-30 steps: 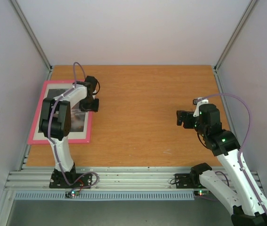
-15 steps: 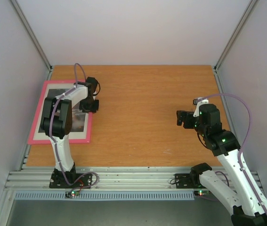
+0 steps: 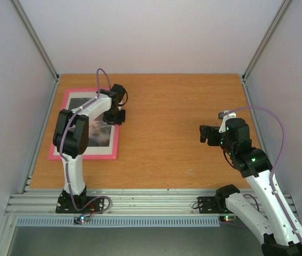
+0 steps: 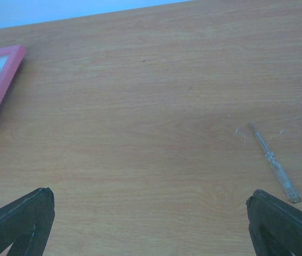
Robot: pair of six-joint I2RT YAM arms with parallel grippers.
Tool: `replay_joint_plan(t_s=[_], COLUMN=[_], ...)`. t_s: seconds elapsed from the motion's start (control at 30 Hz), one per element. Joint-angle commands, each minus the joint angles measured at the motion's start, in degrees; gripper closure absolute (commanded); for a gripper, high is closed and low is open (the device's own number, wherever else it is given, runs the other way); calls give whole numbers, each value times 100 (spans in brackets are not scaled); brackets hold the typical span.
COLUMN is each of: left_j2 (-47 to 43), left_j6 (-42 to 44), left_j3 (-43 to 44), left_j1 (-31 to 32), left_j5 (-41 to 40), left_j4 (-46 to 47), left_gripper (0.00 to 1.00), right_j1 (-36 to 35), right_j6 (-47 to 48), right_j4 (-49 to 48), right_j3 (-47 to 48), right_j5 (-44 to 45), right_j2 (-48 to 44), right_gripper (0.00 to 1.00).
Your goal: Take the photo out of the frame
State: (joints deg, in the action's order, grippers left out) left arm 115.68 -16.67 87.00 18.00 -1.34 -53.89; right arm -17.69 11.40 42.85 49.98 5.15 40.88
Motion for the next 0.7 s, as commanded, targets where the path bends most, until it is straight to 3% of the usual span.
replay_joint_plan(t_s=[0.0,0.33,0.67], left_j2=[169,803,1669], left_j6=[-605,-2025,-2681], left_j3=[594,1341,2388], left_j1=[417,1261,1972], left_j5=[444,1220,1382], left_j4=[69,698,801], left_gripper=[85,87,87], right_j1=[-41,-41,-41], right_j6=[-24,-65,-179], right_j4=[-121,-130,-10], right_j3=[-41,-67,-85], right_j5=[-96,-297,-419], right_j2=[-60,-63,18], right_gripper=[2,2,1])
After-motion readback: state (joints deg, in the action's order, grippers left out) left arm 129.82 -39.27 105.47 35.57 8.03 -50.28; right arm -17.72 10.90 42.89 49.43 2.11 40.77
